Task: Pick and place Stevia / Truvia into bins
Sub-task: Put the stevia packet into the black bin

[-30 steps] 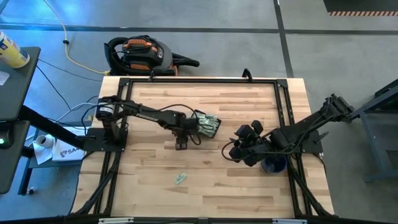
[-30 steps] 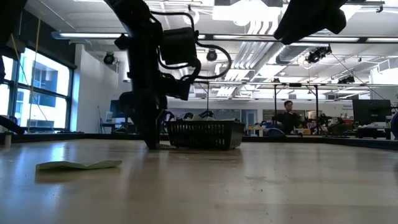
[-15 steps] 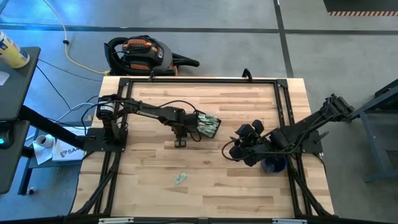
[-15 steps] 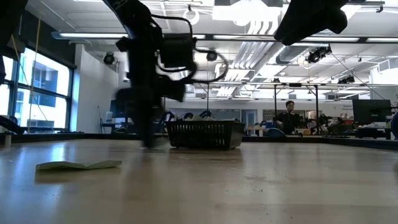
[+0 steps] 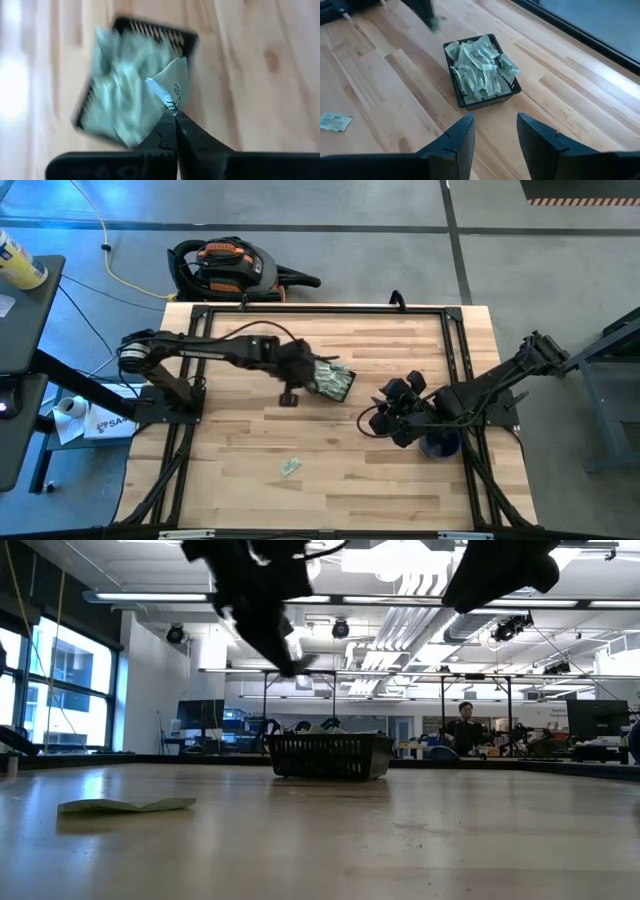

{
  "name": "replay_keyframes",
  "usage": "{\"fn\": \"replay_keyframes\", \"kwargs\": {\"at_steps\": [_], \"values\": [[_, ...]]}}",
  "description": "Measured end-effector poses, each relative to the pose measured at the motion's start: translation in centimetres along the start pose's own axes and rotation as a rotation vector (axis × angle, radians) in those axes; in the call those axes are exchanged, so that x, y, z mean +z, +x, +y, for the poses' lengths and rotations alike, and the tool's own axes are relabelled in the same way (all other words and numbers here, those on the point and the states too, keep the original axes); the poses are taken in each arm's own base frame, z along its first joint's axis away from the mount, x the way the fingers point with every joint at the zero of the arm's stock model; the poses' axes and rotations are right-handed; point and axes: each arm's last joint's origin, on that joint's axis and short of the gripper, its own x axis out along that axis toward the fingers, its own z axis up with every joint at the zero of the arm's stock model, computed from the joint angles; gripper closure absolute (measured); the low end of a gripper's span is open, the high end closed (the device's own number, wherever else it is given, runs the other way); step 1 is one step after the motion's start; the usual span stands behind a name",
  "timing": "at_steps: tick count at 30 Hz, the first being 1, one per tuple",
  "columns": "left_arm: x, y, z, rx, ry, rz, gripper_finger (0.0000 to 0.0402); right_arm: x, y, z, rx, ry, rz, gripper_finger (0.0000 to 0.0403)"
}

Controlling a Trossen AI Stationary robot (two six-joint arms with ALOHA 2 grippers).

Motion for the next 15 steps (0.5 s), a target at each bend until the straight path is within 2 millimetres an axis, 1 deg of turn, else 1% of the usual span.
{"fn": "replay_keyframes", "kwargs": {"at_steps": [2,4,7,9,12,15], "values": [[0.7,1.2,0.2,0.006,0.051,-0.020,0.0376,0.1,0.1,-0.1,-0.001,0.005,0.006,0.0265],[1.0,3.0,0.4,0.006,0.093,0.014,0.0369,0.1,0.2,-0.1,0.002,0.010,0.018,0.0265],[0.4,6.0,0.4,0.030,0.136,0.116,0.0358,0.2,0.3,-0.1,0.005,0.019,0.024,0.0265],[0.2,7.4,0.5,0.063,0.143,0.147,0.0352,0.2,0.3,-0.1,0.007,0.026,0.026,0.0265],[0.2,7.8,0.6,0.113,0.148,0.172,0.0338,0.2,0.3,-0.1,0.014,0.042,0.035,0.0265],[0.3,7.6,0.6,0.120,0.125,0.156,0.0316,0.2,0.3,0.0,0.020,0.051,0.045,0.0265]]}}
